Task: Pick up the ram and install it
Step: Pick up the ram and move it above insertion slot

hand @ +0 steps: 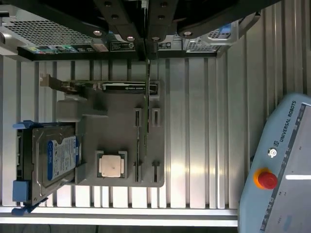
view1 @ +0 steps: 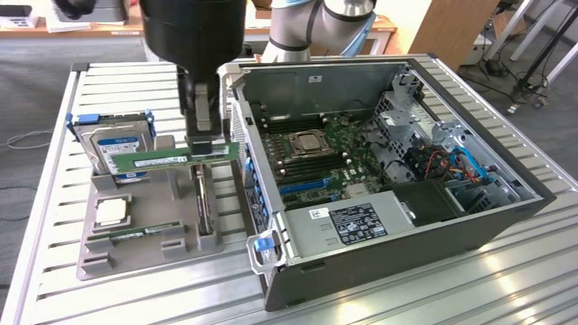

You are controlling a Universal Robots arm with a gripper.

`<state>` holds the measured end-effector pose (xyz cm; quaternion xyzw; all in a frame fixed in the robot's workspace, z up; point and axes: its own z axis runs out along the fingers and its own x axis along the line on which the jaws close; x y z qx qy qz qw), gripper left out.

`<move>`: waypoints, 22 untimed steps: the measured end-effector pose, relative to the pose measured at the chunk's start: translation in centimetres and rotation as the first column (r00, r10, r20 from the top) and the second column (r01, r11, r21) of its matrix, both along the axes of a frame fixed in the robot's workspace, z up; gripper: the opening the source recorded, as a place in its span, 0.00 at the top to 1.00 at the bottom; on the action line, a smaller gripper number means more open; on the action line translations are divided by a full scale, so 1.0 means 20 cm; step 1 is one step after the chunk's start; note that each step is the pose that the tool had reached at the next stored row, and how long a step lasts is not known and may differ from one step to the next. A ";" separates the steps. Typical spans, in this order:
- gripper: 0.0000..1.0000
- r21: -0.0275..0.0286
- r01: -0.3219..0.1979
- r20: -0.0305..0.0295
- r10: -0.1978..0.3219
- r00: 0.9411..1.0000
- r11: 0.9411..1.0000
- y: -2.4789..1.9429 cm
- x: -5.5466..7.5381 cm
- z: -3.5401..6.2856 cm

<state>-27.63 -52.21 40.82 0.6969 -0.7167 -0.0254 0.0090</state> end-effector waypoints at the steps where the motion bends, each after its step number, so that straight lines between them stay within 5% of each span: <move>1: 0.88 0.000 0.000 0.000 0.000 1.000 1.000 0.000 0.02 0.000; 22: 0.88 0.000 -0.001 0.000 0.001 1.000 1.000 0.000 0.44 0.000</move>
